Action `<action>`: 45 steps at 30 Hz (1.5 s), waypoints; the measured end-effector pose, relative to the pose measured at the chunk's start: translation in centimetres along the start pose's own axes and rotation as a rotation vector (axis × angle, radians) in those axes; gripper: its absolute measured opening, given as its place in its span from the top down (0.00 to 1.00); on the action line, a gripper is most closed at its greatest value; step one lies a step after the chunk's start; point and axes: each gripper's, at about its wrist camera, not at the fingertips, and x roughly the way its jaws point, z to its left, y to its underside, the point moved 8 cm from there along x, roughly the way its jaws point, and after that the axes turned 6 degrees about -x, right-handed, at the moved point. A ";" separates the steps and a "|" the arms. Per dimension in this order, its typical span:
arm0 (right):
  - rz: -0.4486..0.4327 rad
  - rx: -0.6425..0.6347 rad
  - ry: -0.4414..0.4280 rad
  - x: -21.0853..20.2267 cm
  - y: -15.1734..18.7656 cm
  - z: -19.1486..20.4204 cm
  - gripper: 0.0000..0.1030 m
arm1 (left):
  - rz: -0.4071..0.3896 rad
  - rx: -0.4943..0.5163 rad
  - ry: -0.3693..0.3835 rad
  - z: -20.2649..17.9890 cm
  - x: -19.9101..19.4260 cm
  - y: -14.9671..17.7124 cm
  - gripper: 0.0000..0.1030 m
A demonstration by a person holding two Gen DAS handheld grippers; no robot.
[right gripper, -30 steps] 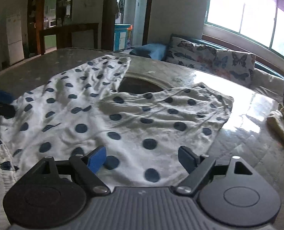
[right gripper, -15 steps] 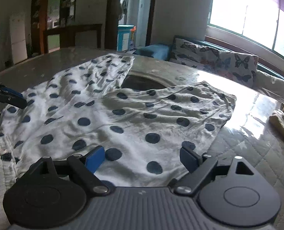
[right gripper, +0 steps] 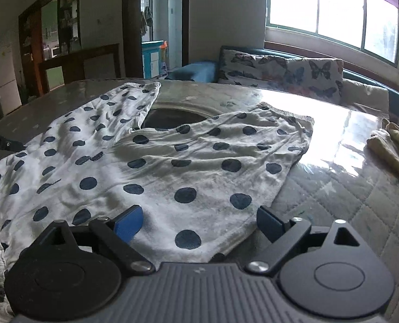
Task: Fold clothes
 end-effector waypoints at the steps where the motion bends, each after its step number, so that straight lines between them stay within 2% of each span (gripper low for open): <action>1: 0.003 -0.002 0.003 0.0 0.0 0.0 0.08 | -0.007 0.001 -0.014 0.2 0.1 0.0 0.30; 6: 0.016 -0.002 0.010 0.3 0.2 0.1 0.03 | -0.044 0.006 -0.084 0.9 0.6 0.1 0.14; 10: 0.021 0.002 0.020 0.3 0.2 0.0 0.01 | -0.073 0.010 -0.140 1.5 1.0 0.2 0.09; 14: 0.026 -0.002 0.025 0.4 0.2 0.1 0.00 | -0.059 -0.012 -0.144 2.2 1.7 0.3 0.00; 18: 0.029 0.008 0.020 0.4 0.2 0.0 0.00 | -0.045 -0.040 -0.123 2.5 2.0 0.4 0.00; 45: 0.034 0.033 0.004 0.6 0.4 -0.4 0.00 | -0.041 -0.047 -0.126 2.5 1.3 0.7 0.00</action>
